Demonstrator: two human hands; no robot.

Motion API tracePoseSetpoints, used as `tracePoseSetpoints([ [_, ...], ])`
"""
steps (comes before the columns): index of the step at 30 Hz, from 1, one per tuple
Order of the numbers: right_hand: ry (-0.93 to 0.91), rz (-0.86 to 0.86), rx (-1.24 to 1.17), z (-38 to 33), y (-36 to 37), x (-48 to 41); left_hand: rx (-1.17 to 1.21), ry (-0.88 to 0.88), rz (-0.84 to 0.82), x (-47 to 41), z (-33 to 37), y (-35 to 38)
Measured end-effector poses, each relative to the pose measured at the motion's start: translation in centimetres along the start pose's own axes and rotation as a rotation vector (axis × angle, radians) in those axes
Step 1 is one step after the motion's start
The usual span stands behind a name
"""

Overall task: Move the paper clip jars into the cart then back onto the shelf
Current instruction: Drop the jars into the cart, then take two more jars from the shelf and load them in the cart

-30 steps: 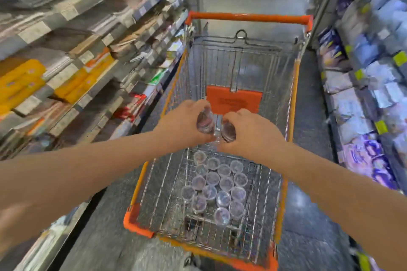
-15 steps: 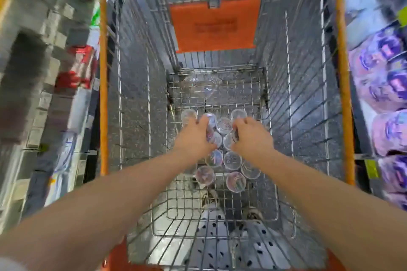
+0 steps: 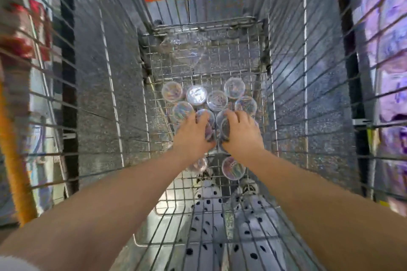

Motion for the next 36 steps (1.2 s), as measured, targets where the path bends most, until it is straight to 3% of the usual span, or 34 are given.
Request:
tracePoseSetpoints([
  [8, -0.111, -0.045, 0.071, -2.4, -8.4, 1.9, 0.019, 0.049, 0.050, 2.3, 1.9, -9.5],
  [13, -0.275, 0.055, 0.120, -4.9, -15.3, 6.1, 0.009, 0.072, 0.167, 6.9, 4.2, -15.8],
  [25, -0.665, 0.455, 0.188, -9.8, -30.3, 24.2, -0.009, 0.065, 0.683, 26.9, 10.6, -28.4],
  [30, -0.804, 0.572, 0.228, -14.2, -33.0, 31.4, -0.083, 0.059, 0.827, 36.9, 11.6, -31.3],
  [36, -1.012, 0.630, 0.263, -22.7, -33.5, 39.3, -0.185, -0.111, 0.973, 48.4, 8.3, -33.1],
])
Point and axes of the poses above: each hand's wrist, its own x-axis away from the middle knuckle, its own y-axis out of the palm, z = x × y, the point moved 2 cm from there along -x, towards the middle knuckle, and after that the axes turned 7 degrees about -z, right-handed, at the moved point
